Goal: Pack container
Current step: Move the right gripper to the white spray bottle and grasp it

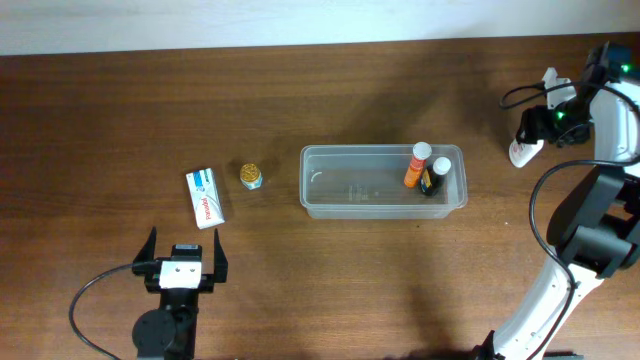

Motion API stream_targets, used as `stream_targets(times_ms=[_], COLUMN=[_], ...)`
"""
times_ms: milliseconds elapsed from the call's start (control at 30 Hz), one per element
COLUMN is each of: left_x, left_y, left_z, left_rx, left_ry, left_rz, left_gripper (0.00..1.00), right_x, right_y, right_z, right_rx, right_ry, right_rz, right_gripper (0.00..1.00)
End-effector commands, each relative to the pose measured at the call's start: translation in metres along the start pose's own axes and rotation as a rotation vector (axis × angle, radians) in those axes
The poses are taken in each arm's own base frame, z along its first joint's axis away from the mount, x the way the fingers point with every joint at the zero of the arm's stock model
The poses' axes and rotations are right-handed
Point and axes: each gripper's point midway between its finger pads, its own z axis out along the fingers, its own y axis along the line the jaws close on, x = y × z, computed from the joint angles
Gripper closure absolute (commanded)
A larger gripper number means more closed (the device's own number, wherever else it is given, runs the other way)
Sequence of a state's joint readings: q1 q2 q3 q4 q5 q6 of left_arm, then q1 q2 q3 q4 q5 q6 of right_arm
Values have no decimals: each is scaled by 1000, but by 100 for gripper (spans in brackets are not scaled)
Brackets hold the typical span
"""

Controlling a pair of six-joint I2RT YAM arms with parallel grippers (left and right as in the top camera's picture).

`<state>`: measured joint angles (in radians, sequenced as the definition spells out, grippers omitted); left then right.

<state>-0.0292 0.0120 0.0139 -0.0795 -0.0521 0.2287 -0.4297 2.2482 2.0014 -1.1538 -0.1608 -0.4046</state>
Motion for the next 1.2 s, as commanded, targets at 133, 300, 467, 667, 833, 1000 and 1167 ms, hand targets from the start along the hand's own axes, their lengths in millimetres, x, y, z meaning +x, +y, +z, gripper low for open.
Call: stream_targets(times_ms=[133, 300, 467, 667, 833, 1000, 1167], left_x=[1, 1, 1, 1, 1, 1, 1], left_y=[-1, -1, -1, -1, -1, -1, -1], left_z=[0, 0, 0, 0, 0, 0, 0], left_rx=[4, 4, 4, 4, 4, 4, 4], left_ry=[-1, -1, -1, -1, -1, -1, -1], left_rz=[11, 11, 12, 11, 12, 12, 12], left_gripper=[1, 1, 1, 0, 1, 1, 1], right_x=[0, -2, -3, -10, -15, -18, -17], right_y=[2, 5, 7, 14, 18, 29, 57], right_z=[3, 3, -1, -29, -63, -109, -168], right_rx=[-23, -40, -47, -70, -63, -74, -139], right_ry=[-6, -15, -18, -43, -59, -85, -152], right_rz=[-2, 5, 28, 47, 48, 75, 118], right_gripper=[64, 64, 65, 80, 82, 82, 82])
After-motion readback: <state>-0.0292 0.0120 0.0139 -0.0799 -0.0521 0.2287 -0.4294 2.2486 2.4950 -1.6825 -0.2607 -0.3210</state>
